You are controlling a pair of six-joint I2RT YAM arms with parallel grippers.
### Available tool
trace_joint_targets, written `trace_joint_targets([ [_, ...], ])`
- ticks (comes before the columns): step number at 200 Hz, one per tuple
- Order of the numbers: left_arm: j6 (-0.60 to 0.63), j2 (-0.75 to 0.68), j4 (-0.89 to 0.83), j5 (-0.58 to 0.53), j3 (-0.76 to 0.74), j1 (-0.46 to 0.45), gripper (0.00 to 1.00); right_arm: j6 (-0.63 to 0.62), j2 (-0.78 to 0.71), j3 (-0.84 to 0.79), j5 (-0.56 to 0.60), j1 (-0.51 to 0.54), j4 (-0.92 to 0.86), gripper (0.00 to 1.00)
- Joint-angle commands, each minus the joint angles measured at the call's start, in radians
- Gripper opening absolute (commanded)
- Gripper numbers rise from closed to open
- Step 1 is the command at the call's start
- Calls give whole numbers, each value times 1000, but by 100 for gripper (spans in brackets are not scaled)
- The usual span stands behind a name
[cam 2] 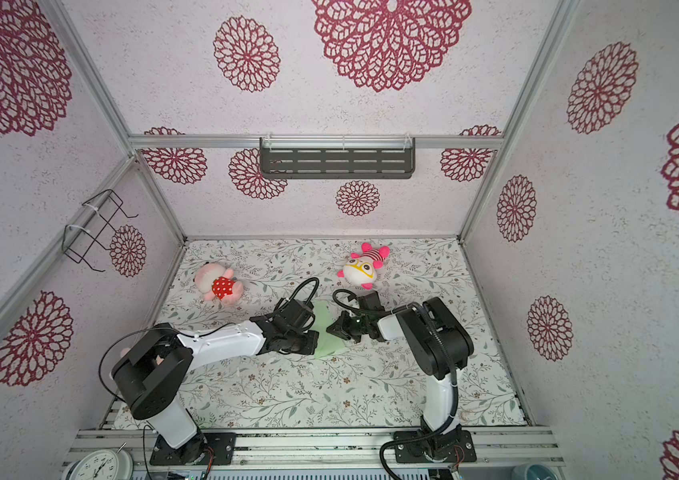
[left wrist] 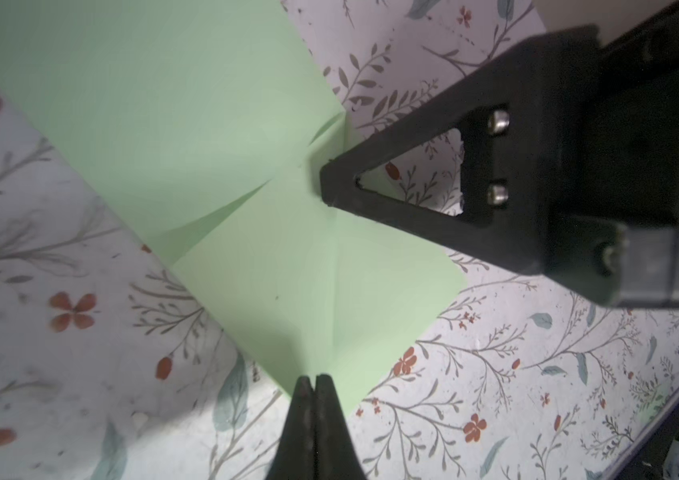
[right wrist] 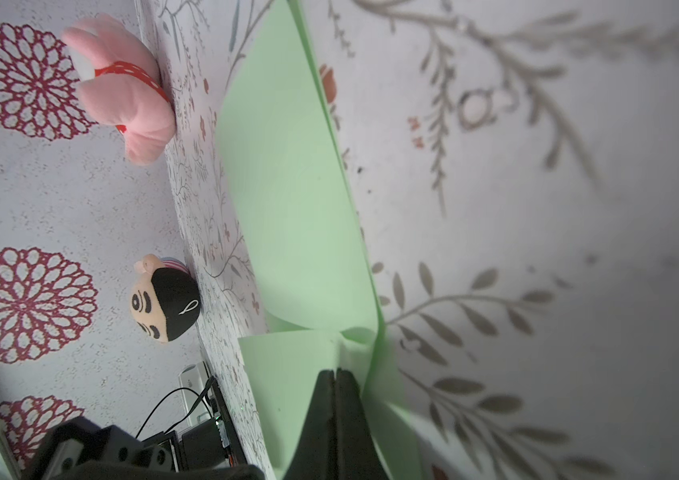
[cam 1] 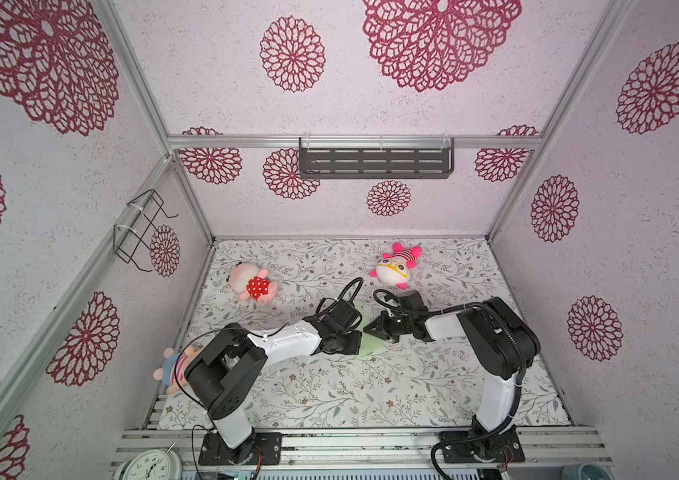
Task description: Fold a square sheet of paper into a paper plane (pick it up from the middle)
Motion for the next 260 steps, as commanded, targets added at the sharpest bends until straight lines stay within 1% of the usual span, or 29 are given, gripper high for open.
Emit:
trace_joint_targets([
  [1,-9,28,27,51,19,-2,0,-28,16,-36,63,4,-108,5],
  [40,-7,54,5,66,5,-1,0,-37,4,-36,50,4,-88,5],
  [66,-17,74,-3,56,-6,-2,0,-82,-28,-26,38,4,-88,5],
  [102,-31,89,-6,50,-22,-1,0,-123,-103,-60,-23,4,32,7],
  [113,-31,92,-8,48,-22,-1,0,-128,-121,-70,-44,10,66,7],
  [120,-30,93,-8,48,-24,-1,0,-138,-128,-71,-50,17,56,8],
  [133,-32,92,-10,45,-24,-1,0,-153,-138,-77,-48,38,37,8],
  [147,-32,89,-7,44,-26,-1,0,-150,-144,-99,-43,61,57,8],
  [182,-29,89,-10,45,-23,-1,0,-126,-124,-111,-30,94,85,8],
  [260,-34,86,-15,36,-24,-1,0,-134,-38,-85,0,97,51,6],
])
